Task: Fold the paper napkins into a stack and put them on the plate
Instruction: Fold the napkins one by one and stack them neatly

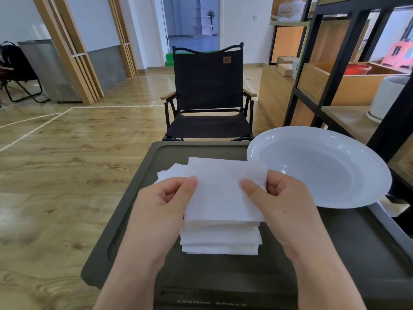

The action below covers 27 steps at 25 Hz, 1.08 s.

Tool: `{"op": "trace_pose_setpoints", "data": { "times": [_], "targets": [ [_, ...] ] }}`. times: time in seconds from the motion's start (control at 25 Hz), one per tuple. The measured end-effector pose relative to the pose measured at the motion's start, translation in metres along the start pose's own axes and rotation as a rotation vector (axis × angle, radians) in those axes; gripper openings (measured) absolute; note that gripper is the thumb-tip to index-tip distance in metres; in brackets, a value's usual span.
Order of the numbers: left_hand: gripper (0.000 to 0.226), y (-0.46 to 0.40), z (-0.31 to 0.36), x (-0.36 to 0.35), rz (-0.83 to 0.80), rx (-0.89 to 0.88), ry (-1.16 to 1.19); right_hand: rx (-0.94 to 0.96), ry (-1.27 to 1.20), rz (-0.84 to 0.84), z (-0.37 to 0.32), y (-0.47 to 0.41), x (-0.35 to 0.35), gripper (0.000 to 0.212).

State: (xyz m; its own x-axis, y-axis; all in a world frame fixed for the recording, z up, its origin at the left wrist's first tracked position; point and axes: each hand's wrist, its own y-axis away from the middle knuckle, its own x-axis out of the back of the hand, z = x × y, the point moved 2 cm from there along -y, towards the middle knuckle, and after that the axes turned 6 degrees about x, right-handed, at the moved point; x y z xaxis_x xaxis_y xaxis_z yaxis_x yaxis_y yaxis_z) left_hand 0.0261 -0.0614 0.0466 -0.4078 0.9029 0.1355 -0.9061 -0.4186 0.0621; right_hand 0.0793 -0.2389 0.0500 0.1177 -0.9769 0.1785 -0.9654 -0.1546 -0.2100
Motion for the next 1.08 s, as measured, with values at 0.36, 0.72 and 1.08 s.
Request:
{"op": "trace_pose_setpoints", "data": {
  "times": [0.36,0.72,1.08],
  "targets": [
    [0.017,-0.01,-0.02,-0.002,0.302,0.045,-0.389,-0.028,0.271,0.143,0.021,-0.006,-0.01,0.035],
    [0.015,-0.017,-0.031,0.004,0.234,0.135,-0.559,-0.069,0.474,0.083,0.031,-0.004,-0.015,0.036],
    [0.021,-0.041,-0.049,0.045,0.236,-0.15,-0.836,0.165,0.332,0.267,0.0,-0.001,-0.009,0.024]
  ]
}}
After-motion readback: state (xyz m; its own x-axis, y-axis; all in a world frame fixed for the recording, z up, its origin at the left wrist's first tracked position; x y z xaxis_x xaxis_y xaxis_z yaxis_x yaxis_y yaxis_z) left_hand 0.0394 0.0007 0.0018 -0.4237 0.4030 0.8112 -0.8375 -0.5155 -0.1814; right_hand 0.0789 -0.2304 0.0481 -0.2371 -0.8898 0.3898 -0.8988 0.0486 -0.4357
